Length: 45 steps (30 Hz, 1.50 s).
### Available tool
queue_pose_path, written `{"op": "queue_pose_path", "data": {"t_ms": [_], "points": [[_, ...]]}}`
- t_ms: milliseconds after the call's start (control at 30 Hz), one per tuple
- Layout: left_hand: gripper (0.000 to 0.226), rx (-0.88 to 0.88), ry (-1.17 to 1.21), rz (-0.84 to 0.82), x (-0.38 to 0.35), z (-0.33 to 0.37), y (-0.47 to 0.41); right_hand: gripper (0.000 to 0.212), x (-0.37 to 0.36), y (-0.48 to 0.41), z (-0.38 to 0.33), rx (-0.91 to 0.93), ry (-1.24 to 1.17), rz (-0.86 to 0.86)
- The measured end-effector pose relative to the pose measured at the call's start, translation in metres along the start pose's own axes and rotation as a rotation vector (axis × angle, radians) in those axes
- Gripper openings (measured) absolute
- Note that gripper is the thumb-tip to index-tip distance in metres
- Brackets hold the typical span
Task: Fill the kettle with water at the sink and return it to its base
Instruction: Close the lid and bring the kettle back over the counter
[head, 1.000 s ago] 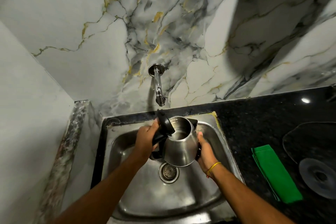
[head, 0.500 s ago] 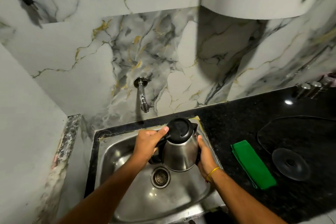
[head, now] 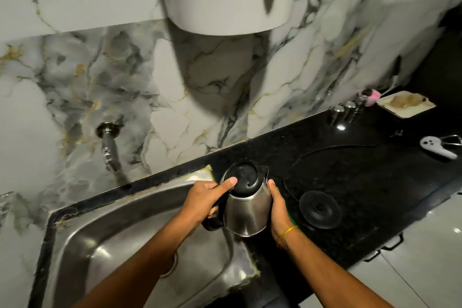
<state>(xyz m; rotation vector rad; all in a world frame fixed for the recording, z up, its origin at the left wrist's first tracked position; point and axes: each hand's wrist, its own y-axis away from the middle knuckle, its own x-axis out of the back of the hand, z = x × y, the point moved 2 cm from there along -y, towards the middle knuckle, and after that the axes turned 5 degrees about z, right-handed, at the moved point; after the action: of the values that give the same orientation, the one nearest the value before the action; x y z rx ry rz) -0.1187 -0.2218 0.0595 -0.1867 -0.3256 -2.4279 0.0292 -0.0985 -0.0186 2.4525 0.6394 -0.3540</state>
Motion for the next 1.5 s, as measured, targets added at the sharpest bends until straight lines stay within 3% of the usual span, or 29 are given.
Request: {"op": "queue_pose_path", "data": {"t_ms": [100,233,500,833,1000,1200,1400,1500], "points": [[0.071,0.022,-0.004,-0.044,-0.055,0.012,-0.011,0.051,0.05,-0.015,-0.032,0.01,-0.002,0.05],[0.073,0.057,-0.012,-0.06,-0.121,0.017,-0.027,0.051,0.106,-0.038,-0.063,-0.011,0.013,0.09],[0.071,0.088,0.045,0.06,-0.208,0.014,-0.049,0.051,0.18,-0.082,-0.099,-0.069,0.021,0.145],[0.072,0.07,0.101,0.221,-0.21,0.009,-0.057,0.052,0.191,-0.09,-0.092,-0.151,0.065,0.043],[0.074,0.114,0.119,0.264,-0.193,-0.004,-0.056,0.056,0.185,-0.096,-0.07,-0.179,0.169,0.129],[0.068,0.095,0.129,0.274,-0.174,-0.01,-0.053,0.033,0.187,-0.087,-0.033,0.004,0.595,0.313],[0.064,0.076,0.063,0.31,-0.151,-0.014,-0.05,0.019,0.173,-0.082,-0.01,-0.046,0.745,0.226],[0.063,0.097,0.085,0.329,-0.14,-0.015,-0.047,0.022,0.165,-0.085,0.001,-0.022,1.103,0.089]]}}
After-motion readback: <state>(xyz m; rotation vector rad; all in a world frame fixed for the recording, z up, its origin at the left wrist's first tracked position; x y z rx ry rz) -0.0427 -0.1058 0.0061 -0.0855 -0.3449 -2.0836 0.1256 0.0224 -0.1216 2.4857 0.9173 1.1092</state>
